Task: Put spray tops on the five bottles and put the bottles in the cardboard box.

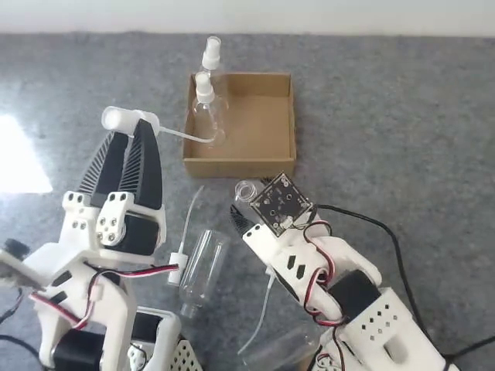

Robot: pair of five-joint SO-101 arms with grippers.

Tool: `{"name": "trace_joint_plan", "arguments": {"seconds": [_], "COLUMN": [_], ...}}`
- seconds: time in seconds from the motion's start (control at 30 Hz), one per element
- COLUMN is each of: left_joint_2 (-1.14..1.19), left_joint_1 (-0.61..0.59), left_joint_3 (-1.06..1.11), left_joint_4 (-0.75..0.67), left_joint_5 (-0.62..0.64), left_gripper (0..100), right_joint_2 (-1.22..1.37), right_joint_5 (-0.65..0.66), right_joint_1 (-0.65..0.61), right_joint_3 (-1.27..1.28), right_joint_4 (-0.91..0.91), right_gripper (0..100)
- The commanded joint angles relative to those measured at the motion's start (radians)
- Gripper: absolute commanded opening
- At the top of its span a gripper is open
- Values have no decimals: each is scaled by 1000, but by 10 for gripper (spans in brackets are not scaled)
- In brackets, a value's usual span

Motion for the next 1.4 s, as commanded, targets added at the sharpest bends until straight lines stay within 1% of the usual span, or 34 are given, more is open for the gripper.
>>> {"name": "trace_joint_plan", "arguments": {"seconds": [0.0,0.1,0.27,0.4,0.6,0.7,1.17,1.27,1.37], "left_joint_2": [-3,-3,-5,-5,-5,-5,-5,-5,-5], "left_joint_1": [8,28,123,153,158,160,160,161,201], "left_joint_3": [-12,-12,-27,-64,-70,-81,-91,-93,-93], "left_joint_4": [6,8,49,97,118,117,120,120,138], "left_joint_5": [11,6,-37,-37,-38,-63,-66,-98,-107], "left_gripper": [13,13,13,13,13,13,13,13,13], "right_joint_2": [-35,-35,-35,-35,-36,-36,-36,-36,-36], "right_joint_5": [-8,-8,-6,71,81,81,87,87,87], "right_joint_1": [-13,-13,-13,-13,-13,-13,-8,-7,-7], "right_joint_3": [-15,-6,55,97,104,106,126,126,126], "right_joint_4": [-58,-90,-206,-265,-271,-271,-272,-272,-272], "right_gripper": [87,87,86,86,86,86,86,86,86]}}
